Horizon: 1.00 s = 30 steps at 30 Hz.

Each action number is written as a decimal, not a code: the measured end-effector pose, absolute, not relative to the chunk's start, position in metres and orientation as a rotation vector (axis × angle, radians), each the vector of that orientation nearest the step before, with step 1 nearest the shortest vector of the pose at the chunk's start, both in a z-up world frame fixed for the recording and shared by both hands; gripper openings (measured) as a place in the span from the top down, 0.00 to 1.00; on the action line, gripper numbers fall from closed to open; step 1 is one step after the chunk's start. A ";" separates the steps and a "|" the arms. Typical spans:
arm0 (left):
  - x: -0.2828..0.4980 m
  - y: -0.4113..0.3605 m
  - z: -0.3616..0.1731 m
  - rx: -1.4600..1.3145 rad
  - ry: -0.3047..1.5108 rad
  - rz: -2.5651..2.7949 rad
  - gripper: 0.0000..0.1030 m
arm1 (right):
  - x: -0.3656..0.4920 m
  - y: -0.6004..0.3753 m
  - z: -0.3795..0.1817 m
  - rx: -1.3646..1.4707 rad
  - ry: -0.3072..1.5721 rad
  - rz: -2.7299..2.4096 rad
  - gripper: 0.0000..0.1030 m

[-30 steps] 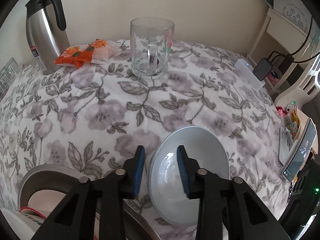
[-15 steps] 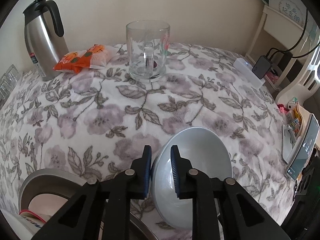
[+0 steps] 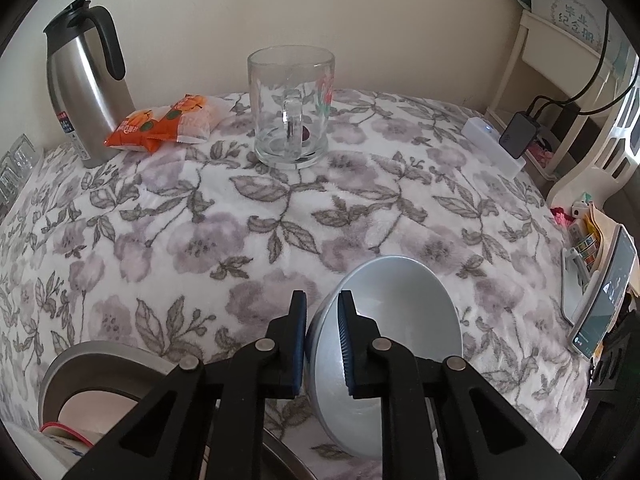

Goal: Organize plates and bowls
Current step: 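Lift the plain white bowl with the left gripper and carry it over the basin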

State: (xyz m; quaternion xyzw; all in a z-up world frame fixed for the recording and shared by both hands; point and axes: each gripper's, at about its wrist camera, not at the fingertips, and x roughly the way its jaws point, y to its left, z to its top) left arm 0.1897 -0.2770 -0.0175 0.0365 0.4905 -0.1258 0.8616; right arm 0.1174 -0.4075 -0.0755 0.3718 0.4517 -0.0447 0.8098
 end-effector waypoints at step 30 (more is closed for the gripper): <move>0.145 -0.246 0.077 -0.009 0.919 -0.352 0.84 | 0.066 -0.384 0.032 0.709 0.788 -0.089 0.89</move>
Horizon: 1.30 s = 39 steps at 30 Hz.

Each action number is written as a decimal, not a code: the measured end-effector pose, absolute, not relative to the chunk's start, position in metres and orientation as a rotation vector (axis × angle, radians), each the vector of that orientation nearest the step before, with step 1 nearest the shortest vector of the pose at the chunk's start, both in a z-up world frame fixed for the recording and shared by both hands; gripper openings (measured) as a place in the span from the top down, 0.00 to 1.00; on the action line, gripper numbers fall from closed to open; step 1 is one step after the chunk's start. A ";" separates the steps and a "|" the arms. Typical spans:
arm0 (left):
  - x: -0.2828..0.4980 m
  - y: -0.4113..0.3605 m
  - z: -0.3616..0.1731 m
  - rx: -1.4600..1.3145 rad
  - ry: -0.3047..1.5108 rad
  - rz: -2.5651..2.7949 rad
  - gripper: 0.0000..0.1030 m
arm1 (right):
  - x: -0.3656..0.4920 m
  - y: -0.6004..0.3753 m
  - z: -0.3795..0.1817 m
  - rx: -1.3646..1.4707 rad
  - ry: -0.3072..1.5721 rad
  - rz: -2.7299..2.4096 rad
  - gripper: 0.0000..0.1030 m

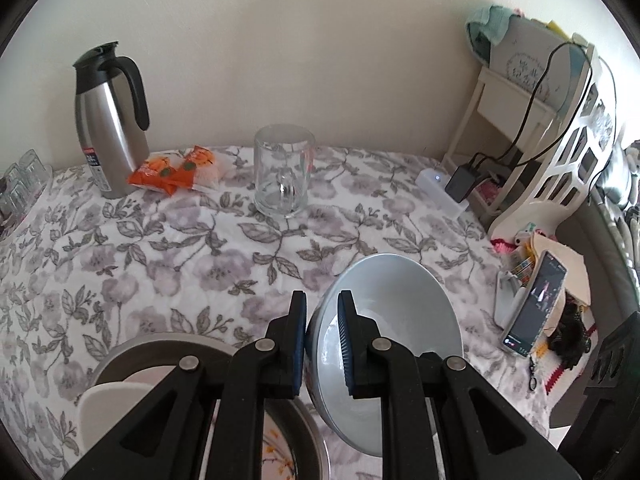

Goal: Organize plates and bowls
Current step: 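Lift the plain white bowl with the left gripper and carry it over the basin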

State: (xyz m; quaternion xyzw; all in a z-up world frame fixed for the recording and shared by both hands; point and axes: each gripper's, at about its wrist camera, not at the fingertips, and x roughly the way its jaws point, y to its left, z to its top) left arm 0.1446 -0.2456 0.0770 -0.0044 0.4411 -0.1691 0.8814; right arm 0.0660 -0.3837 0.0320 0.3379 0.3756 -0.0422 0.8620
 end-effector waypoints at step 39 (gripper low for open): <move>0.104 -0.075 0.110 -0.298 0.912 -0.294 0.84 | 0.046 -0.240 0.074 0.527 0.815 0.051 0.89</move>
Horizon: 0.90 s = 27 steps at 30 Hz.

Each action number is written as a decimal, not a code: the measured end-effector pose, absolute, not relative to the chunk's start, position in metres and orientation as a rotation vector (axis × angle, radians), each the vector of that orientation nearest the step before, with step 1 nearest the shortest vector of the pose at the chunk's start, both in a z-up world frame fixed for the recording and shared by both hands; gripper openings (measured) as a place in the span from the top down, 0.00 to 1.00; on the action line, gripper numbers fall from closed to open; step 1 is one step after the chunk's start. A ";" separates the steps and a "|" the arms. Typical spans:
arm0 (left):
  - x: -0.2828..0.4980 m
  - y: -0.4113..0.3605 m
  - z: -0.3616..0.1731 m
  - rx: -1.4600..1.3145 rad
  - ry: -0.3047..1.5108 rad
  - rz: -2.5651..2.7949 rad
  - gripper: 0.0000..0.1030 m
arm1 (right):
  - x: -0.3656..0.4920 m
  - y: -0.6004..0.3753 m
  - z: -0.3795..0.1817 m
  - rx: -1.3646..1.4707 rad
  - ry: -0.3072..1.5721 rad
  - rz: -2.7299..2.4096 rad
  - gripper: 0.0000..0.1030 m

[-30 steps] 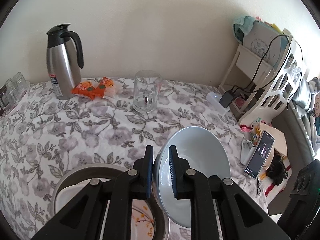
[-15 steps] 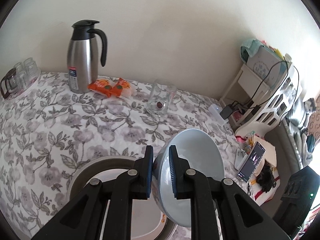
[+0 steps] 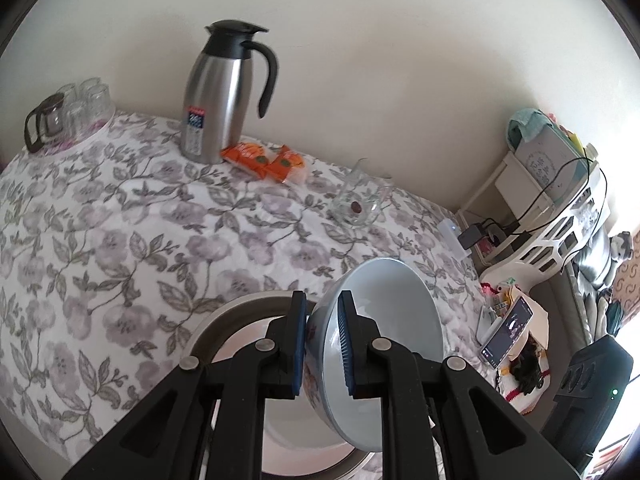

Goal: Organize plates and bowls
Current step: 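Lift the plain white bowl with the left gripper and carry it over the basin, then lower the plain white bowl onto the stacked bowls with the left gripper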

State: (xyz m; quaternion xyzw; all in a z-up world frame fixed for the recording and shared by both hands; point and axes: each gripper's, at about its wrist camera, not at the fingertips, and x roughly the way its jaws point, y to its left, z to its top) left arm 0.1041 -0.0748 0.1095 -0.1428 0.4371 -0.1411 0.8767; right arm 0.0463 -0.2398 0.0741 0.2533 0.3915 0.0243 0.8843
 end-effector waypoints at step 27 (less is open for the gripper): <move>0.113 -0.068 0.069 -0.279 1.055 -0.254 0.84 | 0.053 -0.228 0.052 0.476 0.882 0.010 0.89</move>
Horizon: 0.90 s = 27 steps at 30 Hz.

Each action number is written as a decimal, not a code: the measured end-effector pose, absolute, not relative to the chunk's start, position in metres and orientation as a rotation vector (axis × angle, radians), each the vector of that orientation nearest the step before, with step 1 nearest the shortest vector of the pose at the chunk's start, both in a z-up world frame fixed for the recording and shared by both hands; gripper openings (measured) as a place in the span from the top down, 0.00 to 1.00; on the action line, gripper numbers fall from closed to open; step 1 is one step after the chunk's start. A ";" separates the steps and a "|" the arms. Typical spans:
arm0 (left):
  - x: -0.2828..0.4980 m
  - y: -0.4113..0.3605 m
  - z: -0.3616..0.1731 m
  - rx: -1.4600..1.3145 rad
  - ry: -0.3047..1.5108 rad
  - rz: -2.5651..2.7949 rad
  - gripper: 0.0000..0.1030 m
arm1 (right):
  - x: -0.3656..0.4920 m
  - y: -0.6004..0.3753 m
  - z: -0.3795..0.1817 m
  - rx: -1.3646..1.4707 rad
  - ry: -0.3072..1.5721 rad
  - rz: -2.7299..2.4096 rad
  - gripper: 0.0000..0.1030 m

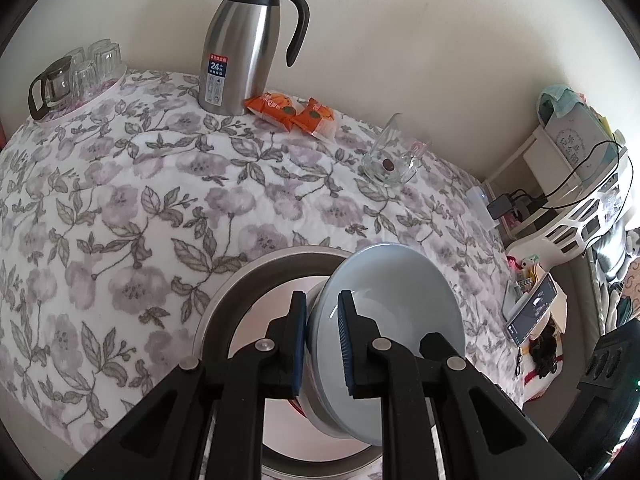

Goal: Organize plates and bowls
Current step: 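Lower the plain white bowl onto the stacked bowls with the left gripper, then open the left gripper and withdraw it from the stack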

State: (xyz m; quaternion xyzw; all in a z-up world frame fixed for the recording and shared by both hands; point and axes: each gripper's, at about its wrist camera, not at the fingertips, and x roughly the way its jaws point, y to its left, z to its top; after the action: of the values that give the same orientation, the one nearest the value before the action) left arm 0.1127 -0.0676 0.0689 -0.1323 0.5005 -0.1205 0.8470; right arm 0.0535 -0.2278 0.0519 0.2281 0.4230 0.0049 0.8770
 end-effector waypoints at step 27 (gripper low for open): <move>0.043 -0.055 0.087 -0.201 0.942 -0.225 0.41 | -0.007 -0.231 0.069 0.353 0.803 0.005 0.63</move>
State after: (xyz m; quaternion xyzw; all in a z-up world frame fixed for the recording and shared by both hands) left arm 0.0426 -0.0546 0.0870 -0.0962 0.4522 -0.1081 0.8801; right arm -0.0075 -0.2308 0.0692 0.1710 0.3888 0.0023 0.9053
